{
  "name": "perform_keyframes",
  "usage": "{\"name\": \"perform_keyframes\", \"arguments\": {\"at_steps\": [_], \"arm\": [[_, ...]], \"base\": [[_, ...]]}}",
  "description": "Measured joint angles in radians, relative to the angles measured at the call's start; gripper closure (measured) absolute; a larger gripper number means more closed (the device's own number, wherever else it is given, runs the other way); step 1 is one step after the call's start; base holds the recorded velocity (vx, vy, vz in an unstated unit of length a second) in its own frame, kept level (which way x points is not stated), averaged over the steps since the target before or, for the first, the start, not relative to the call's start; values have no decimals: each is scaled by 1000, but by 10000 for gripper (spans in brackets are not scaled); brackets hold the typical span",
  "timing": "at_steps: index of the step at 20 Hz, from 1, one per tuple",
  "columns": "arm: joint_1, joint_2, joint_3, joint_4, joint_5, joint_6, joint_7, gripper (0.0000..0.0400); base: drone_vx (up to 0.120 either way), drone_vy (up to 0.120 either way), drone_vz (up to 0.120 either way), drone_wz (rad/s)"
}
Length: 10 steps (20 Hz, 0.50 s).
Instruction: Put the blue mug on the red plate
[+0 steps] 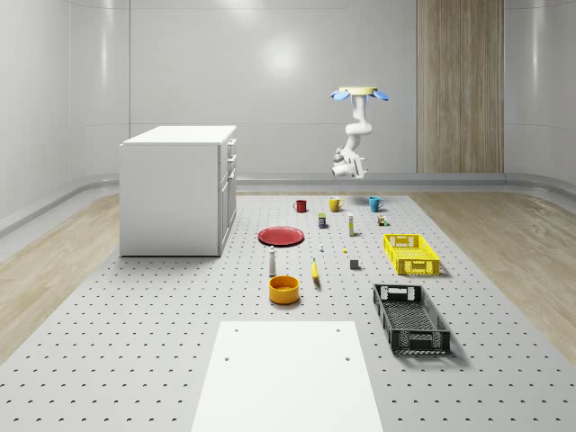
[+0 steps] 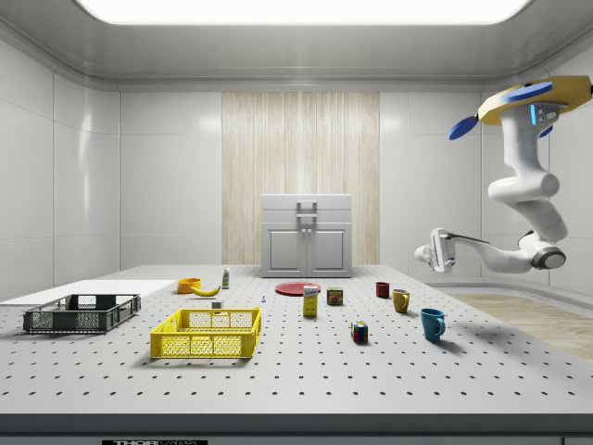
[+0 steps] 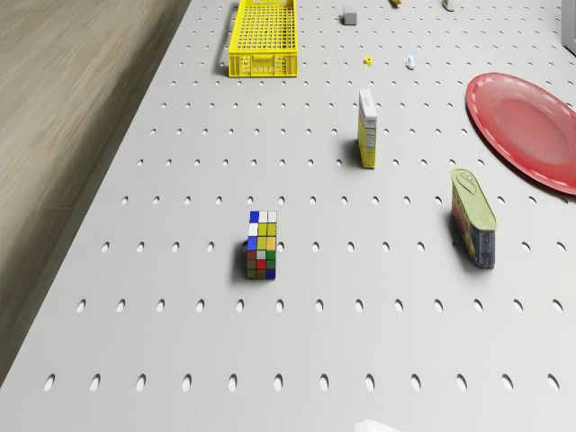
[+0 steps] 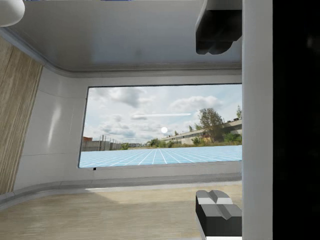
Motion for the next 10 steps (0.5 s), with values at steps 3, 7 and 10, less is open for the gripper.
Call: {"name": "perform_keyframes", "arguments": {"at_steps": [3,7,10], "arm": [[-131,-44,174,-193,-335,-24,125,0],[-345,-98,343,-364,-667,-109,298,0],[-489,-135,424,-421,-805,-176,398,0]], "base": [[0,0,-120,0],[20,0,-120,0],[120,0,-120,0]]}}
